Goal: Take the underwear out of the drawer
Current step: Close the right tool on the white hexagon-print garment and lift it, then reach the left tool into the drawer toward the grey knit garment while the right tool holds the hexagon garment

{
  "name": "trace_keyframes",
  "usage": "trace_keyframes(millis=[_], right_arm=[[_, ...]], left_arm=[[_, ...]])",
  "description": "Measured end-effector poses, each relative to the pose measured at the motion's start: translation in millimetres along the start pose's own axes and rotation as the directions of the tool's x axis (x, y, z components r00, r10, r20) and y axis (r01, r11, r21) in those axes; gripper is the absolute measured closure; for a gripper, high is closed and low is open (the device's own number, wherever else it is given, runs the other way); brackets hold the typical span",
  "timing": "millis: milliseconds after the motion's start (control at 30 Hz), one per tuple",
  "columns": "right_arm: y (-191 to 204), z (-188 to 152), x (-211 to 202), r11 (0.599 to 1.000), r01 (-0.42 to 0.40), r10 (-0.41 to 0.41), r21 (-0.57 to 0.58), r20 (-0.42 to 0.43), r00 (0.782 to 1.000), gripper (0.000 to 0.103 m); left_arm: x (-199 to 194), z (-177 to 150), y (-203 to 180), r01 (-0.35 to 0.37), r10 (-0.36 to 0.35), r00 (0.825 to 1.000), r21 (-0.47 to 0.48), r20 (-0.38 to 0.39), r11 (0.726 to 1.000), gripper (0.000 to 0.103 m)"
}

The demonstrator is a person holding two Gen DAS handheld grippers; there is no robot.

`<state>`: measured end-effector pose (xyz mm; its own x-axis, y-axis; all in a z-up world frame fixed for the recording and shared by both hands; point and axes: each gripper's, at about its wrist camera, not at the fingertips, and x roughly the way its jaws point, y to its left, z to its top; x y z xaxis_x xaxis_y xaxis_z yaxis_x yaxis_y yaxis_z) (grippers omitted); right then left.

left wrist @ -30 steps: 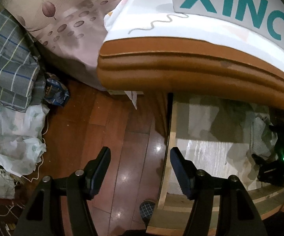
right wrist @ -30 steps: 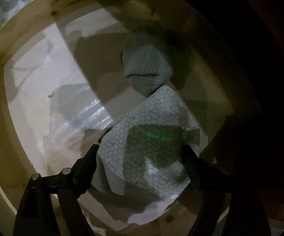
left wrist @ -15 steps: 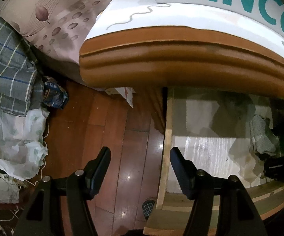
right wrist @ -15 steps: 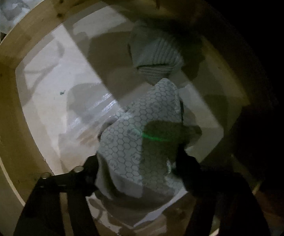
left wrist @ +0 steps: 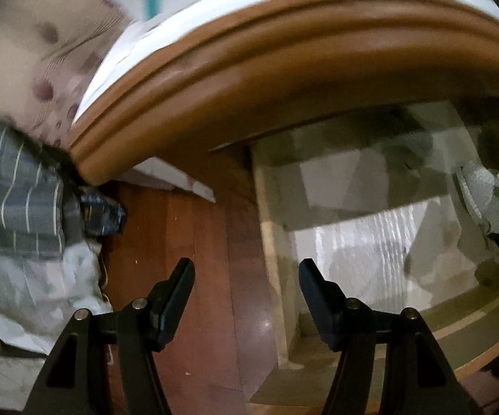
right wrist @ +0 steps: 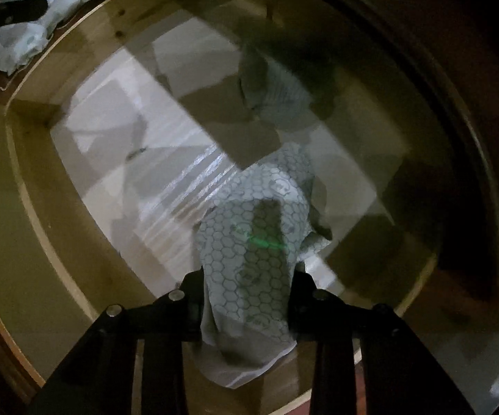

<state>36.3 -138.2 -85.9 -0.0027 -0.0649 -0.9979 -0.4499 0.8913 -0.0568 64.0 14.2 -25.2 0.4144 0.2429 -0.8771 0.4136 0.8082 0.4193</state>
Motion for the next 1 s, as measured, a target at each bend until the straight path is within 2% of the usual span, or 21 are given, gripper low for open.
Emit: trace_keyframes(millis=[133, 233, 333, 367, 433, 533, 567, 633, 800, 867, 1000], right_arm=[[-1, -7, -8, 0.995, -0.031, 0.029, 0.091, 0.022, 0.999, 0.073], [-13, -20, -20, 0.97, -0.066, 0.05, 0.233, 0.072, 0.996, 0.073], [-23, -32, -31, 0.912, -0.102, 0.049, 0.396, 0.141, 0.989, 0.073], [-28, -37, -37, 0.881, -0.123, 0.047, 0.456, 0.175, 0.983, 0.073], [-21, -35, -51, 0.849, -0.143, 0.037, 0.508, 0.213, 0.976, 0.073], [-19, -53, -69, 0.799, -0.173, 0.017, 0.575, 0.266, 0.964, 0.073], [-21, -58, -72, 0.777, -0.197, 0.021, 0.598, 0.287, 0.958, 0.073], [-23, -65, -81, 0.758, -0.198, 0.002, 0.621, 0.301, 0.954, 0.073], [-24, -77, -92, 0.719, -0.206, -0.033, 0.664, 0.328, 0.944, 0.073], [-25, -83, -99, 0.709, -0.214, -0.04, 0.672, 0.341, 0.939, 0.073], [-29, -89, -109, 0.69, -0.243, -0.038, 0.682, 0.369, 0.929, 0.073]], left_arm=[[-1, -2, -16, -0.031, 0.029, 0.999, 0.076, 0.032, 0.997, 0.039], [1, -4, -24, -0.05, 0.045, 0.998, 0.114, 0.049, 0.992, 0.039], [3, -6, -31, -0.11, 0.1, 0.993, 0.155, 0.069, 0.982, 0.039], [4, -7, -35, -0.144, 0.13, 0.988, 0.177, 0.088, 0.974, 0.039], [5, -8, -43, -0.203, 0.18, 0.976, 0.214, 0.122, 0.955, 0.039], [9, -14, -57, -0.288, 0.245, 0.954, 0.29, 0.173, 0.913, 0.039], [12, -16, -63, -0.328, 0.276, 0.941, 0.329, 0.196, 0.885, 0.039], [17, -20, -71, -0.377, 0.303, 0.922, 0.381, 0.241, 0.844, 0.039], [25, -15, -79, -0.426, 0.304, 0.898, 0.455, 0.318, 0.782, 0.039], [27, -13, -80, -0.451, 0.296, 0.883, 0.487, 0.364, 0.748, 0.039], [31, -19, -90, -0.523, 0.252, 0.838, 0.581, 0.483, 0.624, 0.039]])
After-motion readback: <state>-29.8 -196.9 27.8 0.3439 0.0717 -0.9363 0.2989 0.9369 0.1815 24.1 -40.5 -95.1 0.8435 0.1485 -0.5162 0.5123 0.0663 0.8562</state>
